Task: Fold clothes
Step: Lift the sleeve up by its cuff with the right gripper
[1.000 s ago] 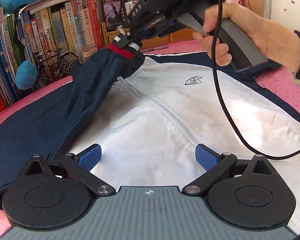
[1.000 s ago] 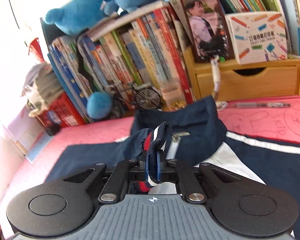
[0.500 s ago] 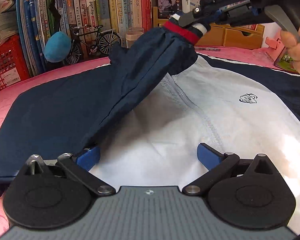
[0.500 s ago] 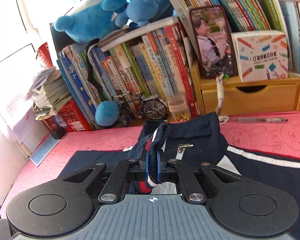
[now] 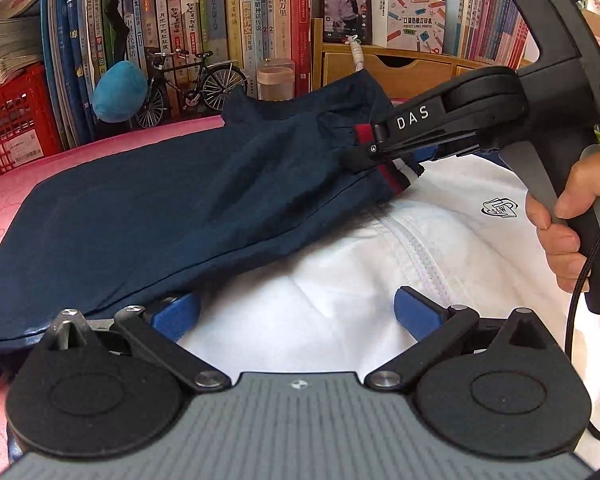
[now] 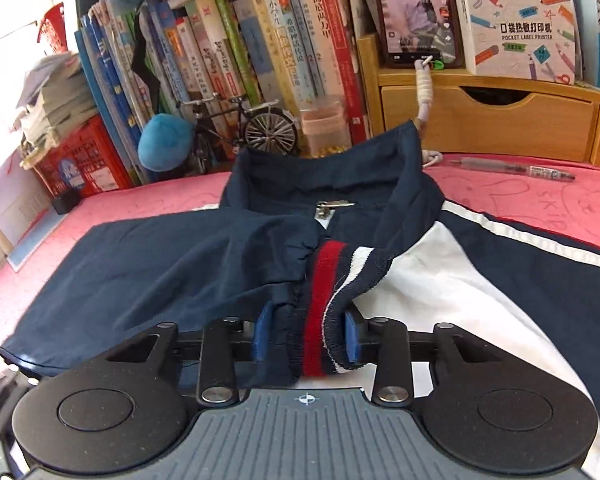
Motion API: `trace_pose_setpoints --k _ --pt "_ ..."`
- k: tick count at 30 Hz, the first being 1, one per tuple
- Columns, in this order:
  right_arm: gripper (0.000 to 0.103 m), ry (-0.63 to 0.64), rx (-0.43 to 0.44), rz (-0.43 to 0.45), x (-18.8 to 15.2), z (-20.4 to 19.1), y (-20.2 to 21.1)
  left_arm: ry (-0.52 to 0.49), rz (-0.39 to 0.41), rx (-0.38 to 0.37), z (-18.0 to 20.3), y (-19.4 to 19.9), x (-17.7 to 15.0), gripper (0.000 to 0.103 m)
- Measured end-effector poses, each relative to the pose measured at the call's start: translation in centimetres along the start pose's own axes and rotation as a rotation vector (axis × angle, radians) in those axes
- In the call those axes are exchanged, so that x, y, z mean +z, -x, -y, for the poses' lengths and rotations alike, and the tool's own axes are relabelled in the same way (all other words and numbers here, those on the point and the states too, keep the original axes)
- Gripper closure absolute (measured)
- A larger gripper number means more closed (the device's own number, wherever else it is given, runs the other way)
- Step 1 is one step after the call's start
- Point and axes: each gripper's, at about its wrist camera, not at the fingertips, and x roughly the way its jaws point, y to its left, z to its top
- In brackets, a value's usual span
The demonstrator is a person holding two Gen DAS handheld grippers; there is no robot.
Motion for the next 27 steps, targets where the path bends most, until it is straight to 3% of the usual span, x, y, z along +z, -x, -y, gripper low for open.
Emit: trace_pose_setpoints --k 1,4,5,8,9,13,16,18,21,24,27 --pt "0.081 -0.034 0.047 0.005 0.5 -0.2 0.4 0.003 0.007 0.001 0.0 0.1 -0.1 0.000" --pt "0.083 -0.118 0.194 0.032 2.9 -1.1 2.1 0.001 0.014 0.008 0.7 -0.1 0.2 0.000" --pt "0.092 -0.126 0.233 0.050 3.8 -1.5 2.8 -0.014 0.010 0.016 1.0 -0.3 0.4 0.000" --pt "0.094 -0.132 0.313 0.106 6.9 -3.0 5.0 -0.056 0.013 0.054 1.7 -0.8 1.3 0.001" --pt "0.094 -0.122 0.325 0.130 8.2 -3.7 5.7 -0.069 0.015 0.069 1.9 -1.0 1.6 0.008" --pt "0.094 -0.042 0.281 0.159 10.6 -5.5 7.6 -0.134 0.047 0.112 2.6 -0.9 1.8 0.012" --pt "0.094 0.016 0.205 0.126 9.7 -5.0 7.1 -0.198 0.104 0.127 2.6 0.2 0.3 0.012" --pt "0.094 -0.014 0.165 0.090 8.3 -3.7 6.2 -0.213 0.102 0.168 2.3 0.4 -0.2 0.013" --pt "0.094 -0.135 0.190 0.081 6.6 -1.2 5.5 -0.142 0.085 0.154 1.0 0.1 0.6 0.038" --pt "0.094 -0.266 0.308 0.112 6.8 0.3 6.5 -0.083 0.060 0.183 0.1 -1.0 1.9 0.058" --pt "0.094 -0.321 0.394 0.168 8.2 0.3 8.2 -0.078 0.052 0.240 -0.3 -2.0 2.8 0.065"
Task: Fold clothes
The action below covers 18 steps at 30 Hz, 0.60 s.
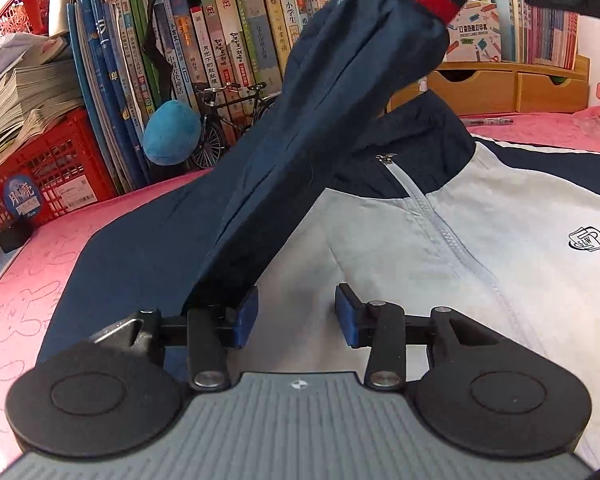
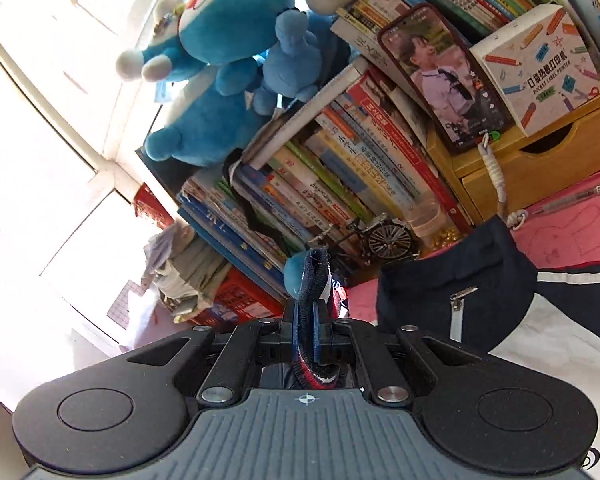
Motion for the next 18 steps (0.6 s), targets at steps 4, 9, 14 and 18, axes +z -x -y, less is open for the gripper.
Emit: trace_pose_setpoints --k 4,9,14,18 --pt "0.095 0.018 0.091 0.058 2.0 -3.1 0.8 -0.151 0.026 0.167 0.3 -1.7 0.1 0.065" --pt "0.097 0.105 0.123 0.081 3.3 -7.0 0.6 -0.271 0.011 0.344 -2.0 -4.9 0.0 0.064" --pt "0.095 0.260 -0.009 -0.009 1.3 -7.0 -1.7 -0.222 -0.018 0.379 -6.4 -5.7 0.1 0.066" --pt "0.052 0.360 -0.160 -0.132 -1.9 -4.1 -5.8 -0.045 -0.002 0.272 -9.8 -4.2 -0.8 0.066"
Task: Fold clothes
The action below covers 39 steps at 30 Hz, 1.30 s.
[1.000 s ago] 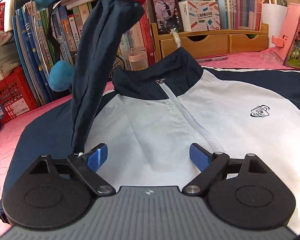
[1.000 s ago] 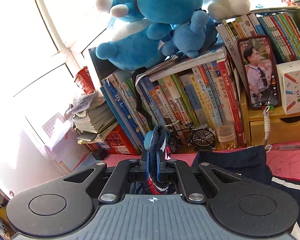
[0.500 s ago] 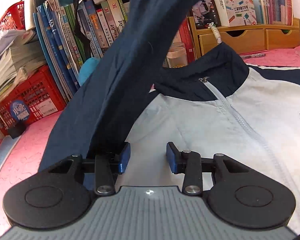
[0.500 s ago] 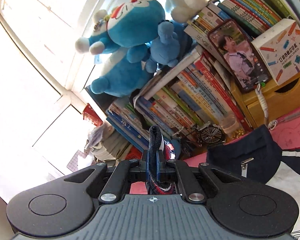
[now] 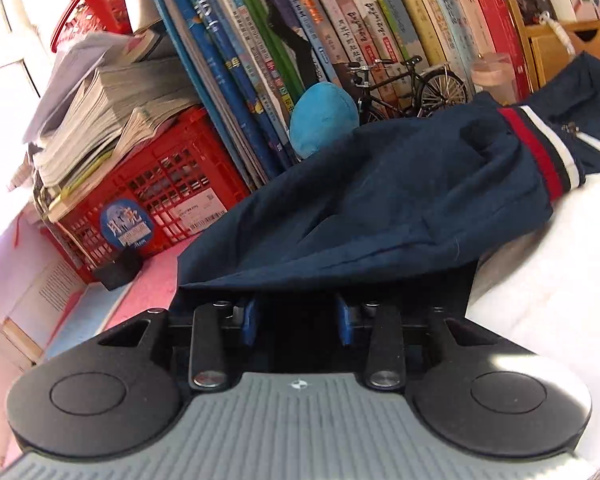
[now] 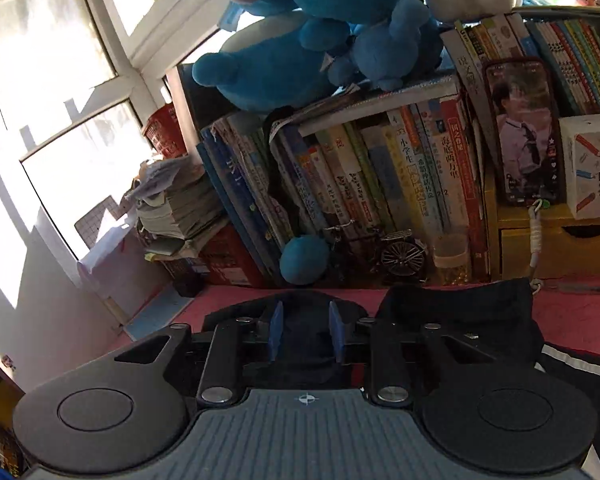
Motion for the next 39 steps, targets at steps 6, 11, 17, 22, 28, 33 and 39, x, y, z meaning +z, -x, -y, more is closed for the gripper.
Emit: trace_pose_setpoints --k 6,11,17,22,28,33,39 --pt "0.026 -0.091 -0.105 -0.130 -4.4 3.1 -8.6 0.097 0.002 -0.047 -1.9 0.5 -0.8 0.066" --pt "0.059 -0.200 -0.104 -0.099 -4.5 4.2 -12.5 0.094 0.007 -0.082 -2.0 0.8 -0.9 0.065" --pt "0.095 -0.212 0.115 -0.063 -0.2 -0.3 -9.8 -0.145 0.191 -0.245 1.0 6.5 -2.3 0.056" --pt "0.095 -0.183 0.320 0.031 4.1 -5.6 -5.8 -0.354 0.284 -0.235 5.1 8.9 -2.6 0.045" --pt "0.095 -0.098 0.404 0.131 6.3 -9.4 -0.8 -0.156 0.083 -0.188 3.5 2.8 1.6 0.044" --pt "0.095 -0.137 0.374 0.152 6.5 -7.4 0.6 0.012 -0.006 -0.189 1.8 -1.1 3.6 0.043" --pt "0.095 -0.235 0.276 0.205 6.3 -1.4 2.6 0.187 -0.059 -0.194 0.7 -2.6 3.9 0.043"
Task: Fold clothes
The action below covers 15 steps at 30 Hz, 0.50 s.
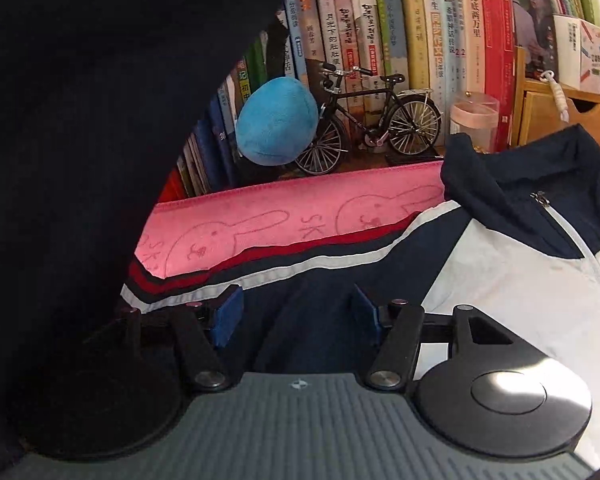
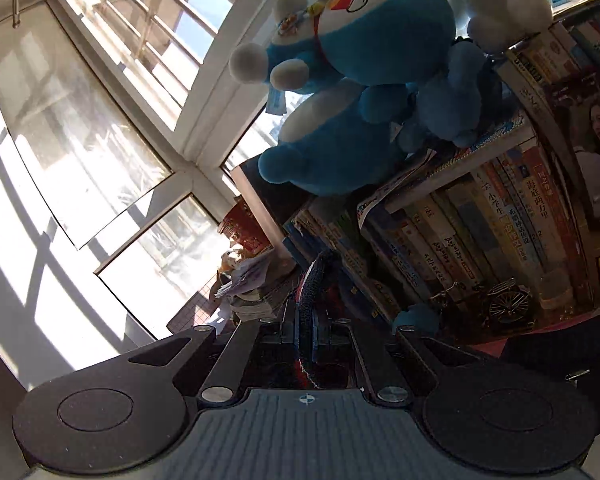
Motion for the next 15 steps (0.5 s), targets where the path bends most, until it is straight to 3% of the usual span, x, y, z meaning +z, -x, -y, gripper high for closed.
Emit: trace_pose_setpoints --k 10,15 --pt "0.096 -0.001 -0.177 0.142 1.6 4.9 6.7 -0.112 0.031 0.123 2.6 0.7 -0.6 0.043" --pt "0.095 -0.029 -0.254 0.157 -0.1 7.4 10.3 -0.143 0.037 0.155 3.1 1.0 -0.9 0.042"
